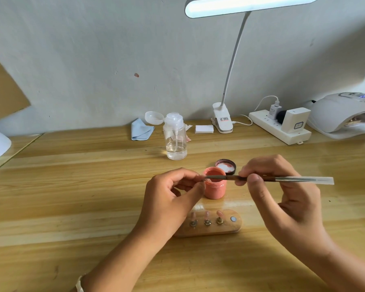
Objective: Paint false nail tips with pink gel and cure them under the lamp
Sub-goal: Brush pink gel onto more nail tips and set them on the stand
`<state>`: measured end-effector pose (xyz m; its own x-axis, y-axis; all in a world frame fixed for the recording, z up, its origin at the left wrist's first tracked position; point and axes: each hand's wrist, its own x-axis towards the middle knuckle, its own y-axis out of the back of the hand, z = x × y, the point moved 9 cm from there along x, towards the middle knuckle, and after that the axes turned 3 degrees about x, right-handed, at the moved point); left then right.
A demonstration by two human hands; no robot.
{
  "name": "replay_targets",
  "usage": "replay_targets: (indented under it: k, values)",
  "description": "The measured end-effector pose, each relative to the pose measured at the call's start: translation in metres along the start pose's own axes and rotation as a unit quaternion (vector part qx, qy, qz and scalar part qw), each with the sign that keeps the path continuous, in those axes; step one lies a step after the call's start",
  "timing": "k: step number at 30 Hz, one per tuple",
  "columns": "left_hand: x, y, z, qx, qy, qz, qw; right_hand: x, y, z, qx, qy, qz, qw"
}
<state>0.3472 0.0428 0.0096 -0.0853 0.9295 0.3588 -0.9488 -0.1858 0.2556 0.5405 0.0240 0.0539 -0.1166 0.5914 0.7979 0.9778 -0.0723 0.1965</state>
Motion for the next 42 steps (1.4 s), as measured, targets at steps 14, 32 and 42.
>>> replay_targets:
  k: [14,32,42]
  values:
    - [0.0,0.0,-0.001,-0.006,0.0,0.003,1.0,0.001,0.003,-0.002,-0.004,0.009,0.008,1.0]
    - [0.001,-0.001,-0.001,-0.028,-0.019,-0.007,0.999,0.0,0.01,-0.001,0.001,0.008,0.031,0.999]
    - [0.002,-0.002,-0.003,-0.044,-0.022,-0.009,0.999,-0.001,0.009,0.0,0.022,0.006,0.032,0.999]
